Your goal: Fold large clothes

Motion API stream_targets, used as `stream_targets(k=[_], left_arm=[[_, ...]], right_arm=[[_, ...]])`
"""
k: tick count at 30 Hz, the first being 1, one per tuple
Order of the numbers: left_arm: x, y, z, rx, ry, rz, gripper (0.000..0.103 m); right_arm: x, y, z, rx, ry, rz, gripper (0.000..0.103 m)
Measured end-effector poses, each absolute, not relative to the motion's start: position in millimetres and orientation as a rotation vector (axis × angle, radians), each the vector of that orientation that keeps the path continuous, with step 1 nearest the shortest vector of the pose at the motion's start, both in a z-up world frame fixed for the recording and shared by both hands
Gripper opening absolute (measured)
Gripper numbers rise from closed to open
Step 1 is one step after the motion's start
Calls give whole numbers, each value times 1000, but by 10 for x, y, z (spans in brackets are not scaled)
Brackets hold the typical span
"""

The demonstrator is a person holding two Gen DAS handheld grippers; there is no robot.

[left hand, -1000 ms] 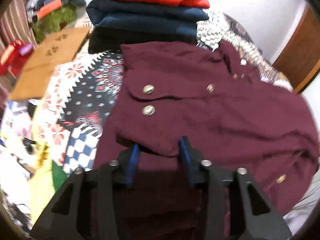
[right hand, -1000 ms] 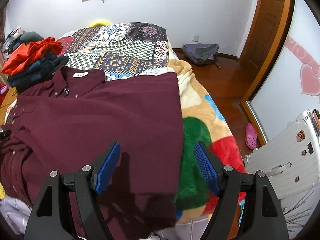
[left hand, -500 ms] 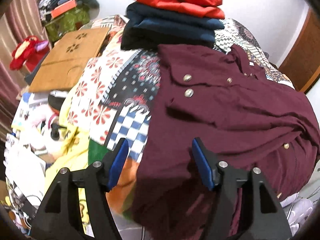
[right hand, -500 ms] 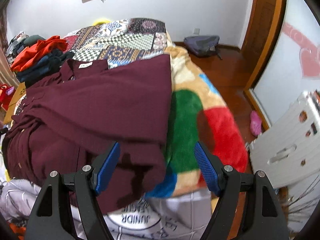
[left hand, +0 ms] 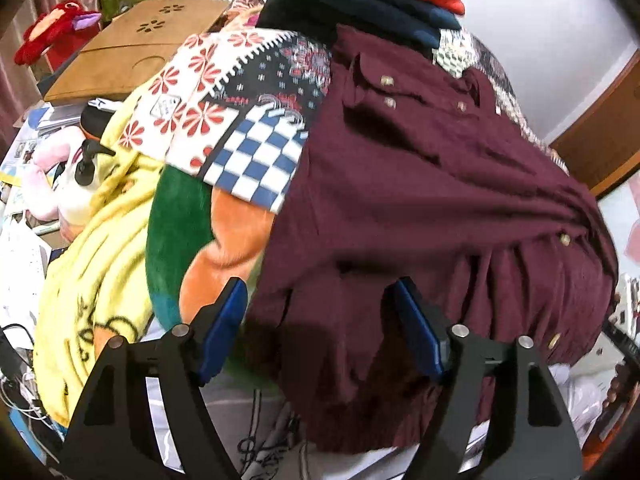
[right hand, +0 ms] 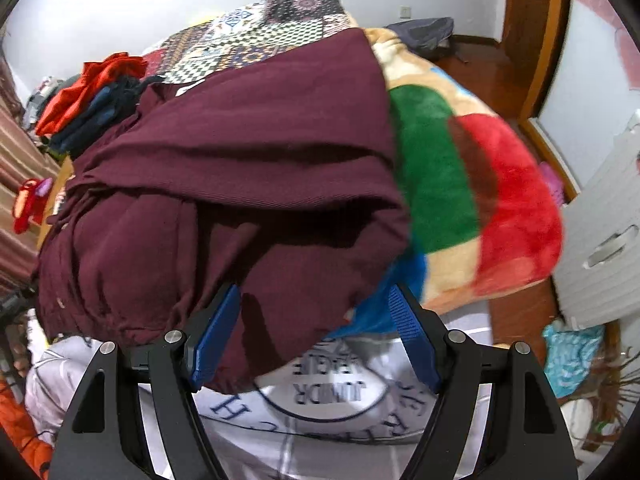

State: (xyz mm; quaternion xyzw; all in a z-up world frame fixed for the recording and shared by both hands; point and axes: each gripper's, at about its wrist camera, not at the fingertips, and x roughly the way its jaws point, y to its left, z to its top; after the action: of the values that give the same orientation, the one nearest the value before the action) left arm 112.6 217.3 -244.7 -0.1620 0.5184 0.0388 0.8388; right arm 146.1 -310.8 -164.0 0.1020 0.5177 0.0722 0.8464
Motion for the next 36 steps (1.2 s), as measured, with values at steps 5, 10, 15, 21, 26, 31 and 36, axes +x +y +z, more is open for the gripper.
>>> stream_targets(k=[5,10,15,21,26,31,36], left_arm=[[1064,2124,-2466,-341,1100,60,75],[1058,1968,-2340,-268,1071,37,46],[1073,1881,-2155,-214,1021,39,15],[1139,1933,-1837,-278,943,5,7],[1321,1959,-1495,-312,868,-32,6],[1595,1995,-1229,-324,798,-50,5],[1984,2055,-1124,-328,763,-35,5]], right_arm=[[1508,-3067,-1728,245,1079,160,59],[1467,-3077,-1682,251,1040,170,21],[1460,-3011,-1548,263,978,203,12],[1569,-2867,-1238,206,900,240,11],[1766,-2824,-921,220,793,290,10],[2030,-2810,-678,226,710,300,10],[2334,-2820,-635,215,681,267,7]])
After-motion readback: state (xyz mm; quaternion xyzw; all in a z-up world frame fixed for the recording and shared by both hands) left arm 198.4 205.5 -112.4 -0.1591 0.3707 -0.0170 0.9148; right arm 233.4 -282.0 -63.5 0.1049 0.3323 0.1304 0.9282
